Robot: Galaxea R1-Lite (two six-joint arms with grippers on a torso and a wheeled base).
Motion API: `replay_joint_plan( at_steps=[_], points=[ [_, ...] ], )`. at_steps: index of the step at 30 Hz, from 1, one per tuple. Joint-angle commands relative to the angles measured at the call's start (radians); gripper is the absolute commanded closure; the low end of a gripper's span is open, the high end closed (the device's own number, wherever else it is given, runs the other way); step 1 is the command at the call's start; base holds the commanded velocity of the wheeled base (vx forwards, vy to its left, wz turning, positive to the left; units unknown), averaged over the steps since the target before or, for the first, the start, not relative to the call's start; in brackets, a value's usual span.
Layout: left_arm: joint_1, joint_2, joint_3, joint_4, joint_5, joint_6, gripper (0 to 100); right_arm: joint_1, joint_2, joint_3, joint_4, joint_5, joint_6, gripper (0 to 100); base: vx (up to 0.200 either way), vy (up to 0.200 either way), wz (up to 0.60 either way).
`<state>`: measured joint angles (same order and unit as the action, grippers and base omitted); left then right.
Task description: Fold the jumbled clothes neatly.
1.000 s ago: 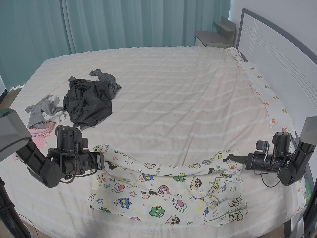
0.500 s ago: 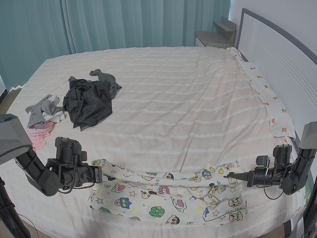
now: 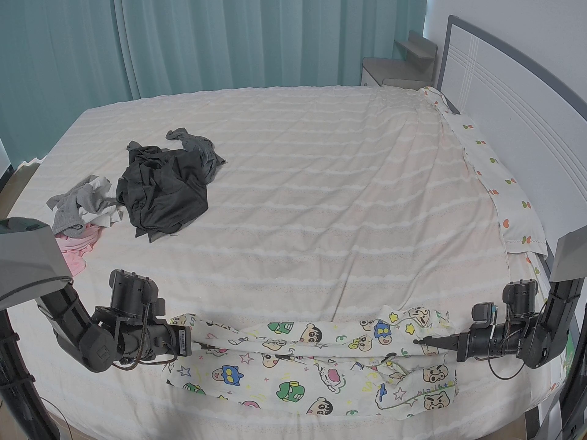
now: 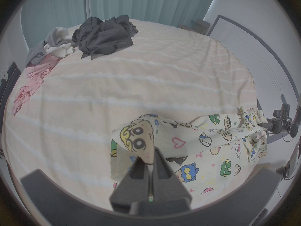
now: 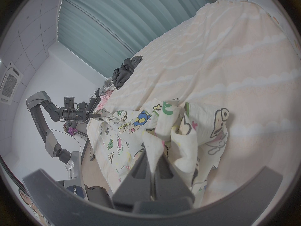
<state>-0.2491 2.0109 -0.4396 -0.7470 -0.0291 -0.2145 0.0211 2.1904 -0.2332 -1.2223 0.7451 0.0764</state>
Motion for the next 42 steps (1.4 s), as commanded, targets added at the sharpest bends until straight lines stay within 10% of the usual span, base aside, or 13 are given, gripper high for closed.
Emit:
replay_joint_plan(
  at_steps=[1, 33, 34, 36, 37, 42],
  points=[
    [-0.005, 0.045, -0.001, 0.0, 0.003, 0.0, 100, 0.002, 0.017, 0.009, 0.001, 0.0, -0.001, 100, 0.0, 0.0, 0.0],
    [-0.009, 0.14, 0.045, -0.18, 0.031, -0.011, 100, 0.007, 0.052, 0.077, 0.001, 0.0, -0.041, 100, 0.0, 0.0, 0.0],
    [-0.009, 0.138, 0.045, -0.18, 0.031, -0.011, 0, 0.007, 0.052, 0.077, 0.001, 0.0, -0.041, 100, 0.0, 0.0, 0.0],
    [-0.009, 0.137, 0.044, -0.18, 0.029, -0.011, 0, 0.008, 0.052, 0.077, 0.001, 0.0, -0.041, 100, 0.0, 0.0, 0.0],
    [-0.009, 0.137, 0.044, -0.181, 0.029, -0.011, 0, 0.008, 0.052, 0.077, 0.001, 0.0, -0.041, 0, 0.0, 0.0, 0.0],
    [-0.007, 0.129, 0.044, -0.216, 0.035, -0.043, 0, 0.005, 0.045, 0.086, 0.0, 0.0, -0.043, 0, 0.0, 0.0, 0.0]
  ],
)
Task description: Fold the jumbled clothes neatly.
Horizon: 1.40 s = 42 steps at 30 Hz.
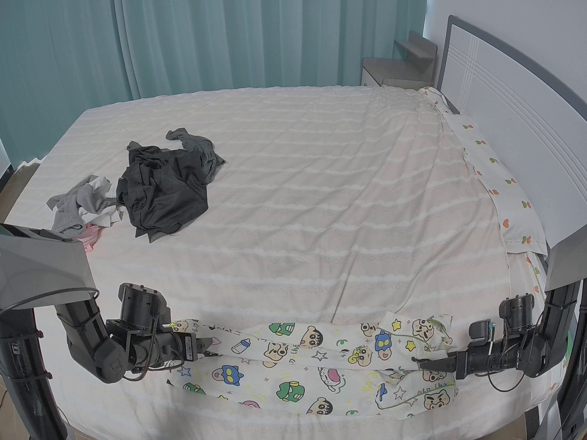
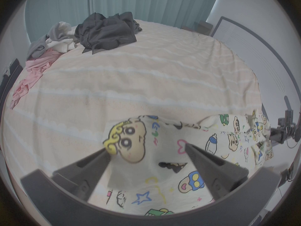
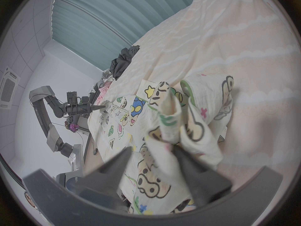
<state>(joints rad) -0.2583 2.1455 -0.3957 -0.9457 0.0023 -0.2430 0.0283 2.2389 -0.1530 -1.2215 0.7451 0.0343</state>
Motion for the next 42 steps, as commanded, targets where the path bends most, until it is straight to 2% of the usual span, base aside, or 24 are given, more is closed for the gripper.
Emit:
replay_joint_plan(
  at_steps=[1, 4, 8, 11, 15, 19, 20, 21, 22, 28, 34, 35, 39, 40, 42],
  points=[
    [0.002, -0.006, 0.0, -0.021, 0.004, -0.016, 0, -0.002, -0.004, 0.006, -0.001, 0.0, -0.001, 0, 0.0, 0.0, 0.0],
    [0.01, -0.029, 0.009, -0.077, 0.008, -0.035, 0, -0.008, -0.009, 0.009, -0.003, 0.0, 0.001, 0, 0.0, 0.0, 0.0],
    [0.022, -0.069, 0.015, -0.082, 0.008, -0.038, 0, -0.025, -0.032, 0.01, -0.007, 0.0, 0.004, 0, 0.0, 0.0, 0.0],
    [0.05, -0.118, 0.021, -0.082, 0.005, -0.041, 0, -0.053, -0.067, 0.013, -0.029, 0.0, 0.012, 0, 0.0, 0.0, 0.0],
    [0.125, -0.167, 0.021, -0.082, -0.01, -0.059, 0, -0.114, -0.11, 0.027, -0.029, 0.0, 0.01, 0, 0.0, 0.0, 0.0],
    [0.143, -0.2, 0.018, -0.082, -0.047, -0.179, 0, -0.151, -0.137, 0.062, -0.03, 0.0, 0.01, 0, 0.0, 0.0, 0.0],
    [0.148, -0.227, 0.021, -0.079, -0.081, -0.251, 0, -0.171, -0.14, 0.072, -0.03, 0.0, 0.009, 0, 0.0, 0.0, 0.0],
    [0.148, -0.227, 0.021, -0.079, -0.081, -0.251, 0, -0.171, -0.14, 0.072, -0.03, 0.0, 0.009, 0, 0.0, 0.0, 0.0],
    [0.148, -0.242, 0.031, -0.08, -0.11, -0.312, 0, -0.196, -0.144, 0.075, -0.036, 0.0, 0.009, 0, 0.0, 0.0, 0.0],
    [0.142, -0.276, 0.077, -0.08, -0.151, -0.45, 0, -0.263, -0.19, 0.079, -0.073, -0.003, 0.026, 0, 0.0, 0.0, 0.0],
    [0.128, -0.34, 0.11, -0.082, -0.159, -0.538, 0, -0.232, -0.275, 0.049, -0.073, -0.009, 0.131, 0, 0.0, 0.0, 0.0],
    [0.122, -0.375, 0.121, -0.082, -0.159, -0.59, 0, -0.205, -0.294, 0.035, -0.073, -0.013, 0.156, 0, 0.0, 0.0, 0.0],
    [0.102, -0.414, 0.13, -0.08, -0.157, -0.682, 0, -0.13, -0.279, -0.025, -0.062, -0.075, 0.167, 0, -0.05, 0.0, 0.0],
    [0.102, -0.414, 0.133, -0.08, -0.157, -0.688, 0, -0.1, -0.266, -0.053, -0.058, -0.105, 0.17, 0, -0.2, 0.0, 0.0],
    [0.102, -0.412, 0.133, -0.08, -0.157, -0.69, 0, -0.093, -0.263, -0.06, -0.056, -0.116, 0.171, 0, -0.2, 0.0, 0.0]
  ],
)
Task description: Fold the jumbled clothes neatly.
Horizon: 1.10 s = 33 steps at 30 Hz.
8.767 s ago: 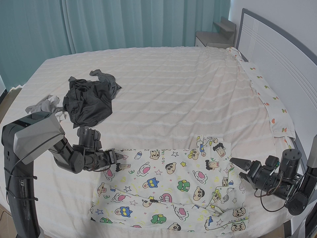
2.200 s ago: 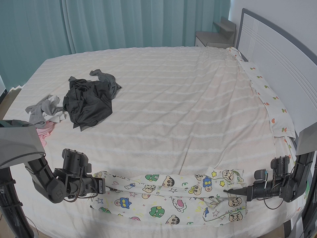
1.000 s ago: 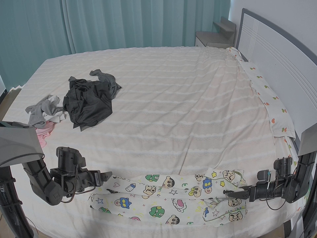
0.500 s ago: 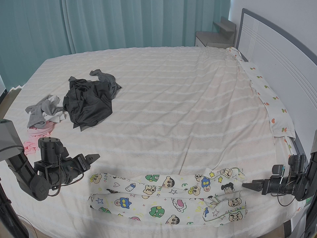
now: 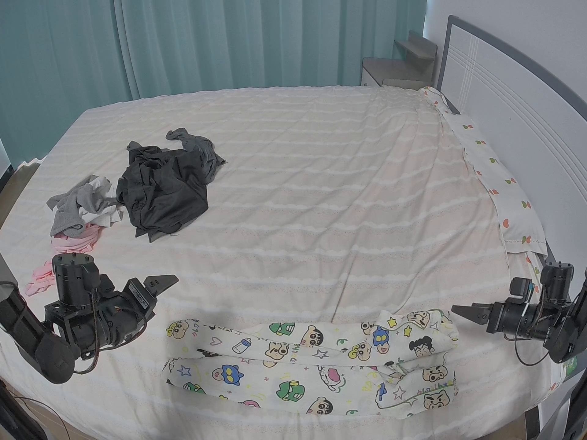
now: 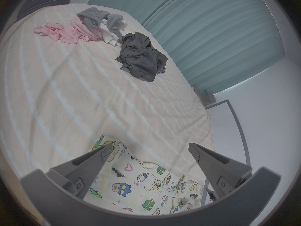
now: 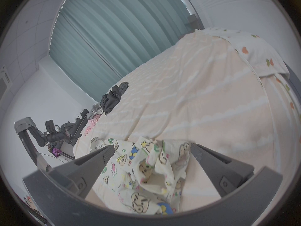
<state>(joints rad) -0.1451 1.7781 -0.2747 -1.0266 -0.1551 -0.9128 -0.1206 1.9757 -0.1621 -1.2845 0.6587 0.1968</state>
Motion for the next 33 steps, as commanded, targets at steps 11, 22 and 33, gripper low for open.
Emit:
replay_joint_plan(
  at_steps=[11, 22, 33],
  points=[
    [-0.014, -0.011, 0.069, -0.003, -0.046, -0.024, 0, 0.283, 0.002, -0.484, 0.542, -0.324, 0.006, 0, -0.145, 0.0, 0.0],
    [-0.017, -0.006, 0.097, -0.004, -0.086, -0.021, 0, 0.361, 0.069, -0.628, 0.652, -0.427, -0.1, 0, 0.0, 0.0, 0.0],
    [-0.039, 0.001, 0.106, -0.004, -0.086, -0.018, 0, 0.411, 0.061, -0.504, 0.553, -0.429, -0.105, 0, 0.0, 0.0, 0.0]
  ],
)
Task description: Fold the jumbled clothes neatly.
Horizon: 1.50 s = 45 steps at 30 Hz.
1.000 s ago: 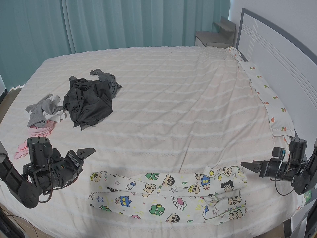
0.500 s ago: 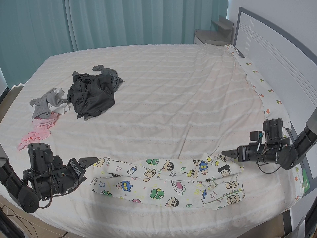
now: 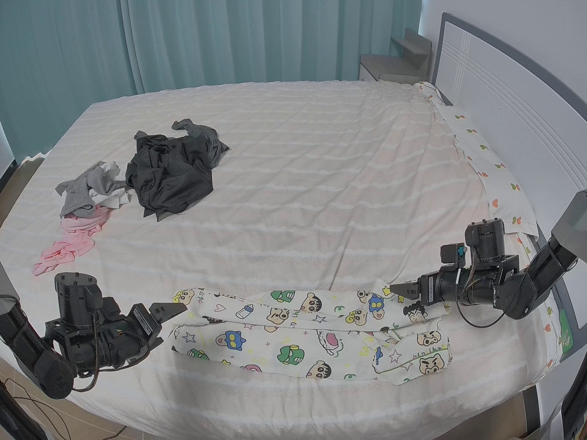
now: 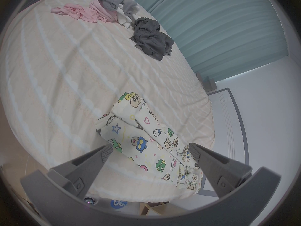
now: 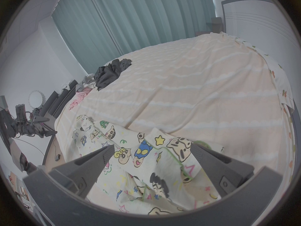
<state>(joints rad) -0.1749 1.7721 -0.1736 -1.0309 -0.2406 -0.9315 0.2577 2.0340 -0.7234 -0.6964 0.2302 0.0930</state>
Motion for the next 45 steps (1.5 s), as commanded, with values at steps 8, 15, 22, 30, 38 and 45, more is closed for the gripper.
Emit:
replay_joint_plan(
  at_steps=[8, 15, 22, 30, 38, 45],
  points=[
    [-0.012, 0.012, 0.005, 0.0, 0.0, 0.0, 0, 0.061, 0.031, 0.14, -0.132, 0.006, 0.007, 0, 0.0, 0.0, 0.0],
    [-0.012, 0.013, 0.005, 0.0, 0.0, 0.0, 0, 0.04, 0.097, 0.188, -0.138, 0.004, 0.007, 0, 0.0, 0.0, 0.0],
    [-0.014, 0.02, 0.005, 0.0, 0.0, 0.002, 0, -0.009, 0.109, 0.205, -0.138, 0.012, 0.008, 0, 0.0, 0.0, 0.0],
    [-0.012, 0.02, 0.005, 0.0, 0.0, 0.002, 0, -0.015, 0.118, 0.22, -0.141, 0.017, 0.01, 0, 0.0, 0.0, 0.0],
    [-0.012, 0.02, 0.005, 0.0, 0.0, 0.002, 0, 0.0, 0.002, 0.271, -0.224, 0.017, 0.013, 0, 0.0, 0.0, 0.0],
    [-0.012, 0.021, 0.003, 0.0, 0.0, 0.002, 0, 0.023, -0.075, 0.229, -0.227, 0.017, 0.06, 0, 0.0, 0.0, 0.0]
  ],
)
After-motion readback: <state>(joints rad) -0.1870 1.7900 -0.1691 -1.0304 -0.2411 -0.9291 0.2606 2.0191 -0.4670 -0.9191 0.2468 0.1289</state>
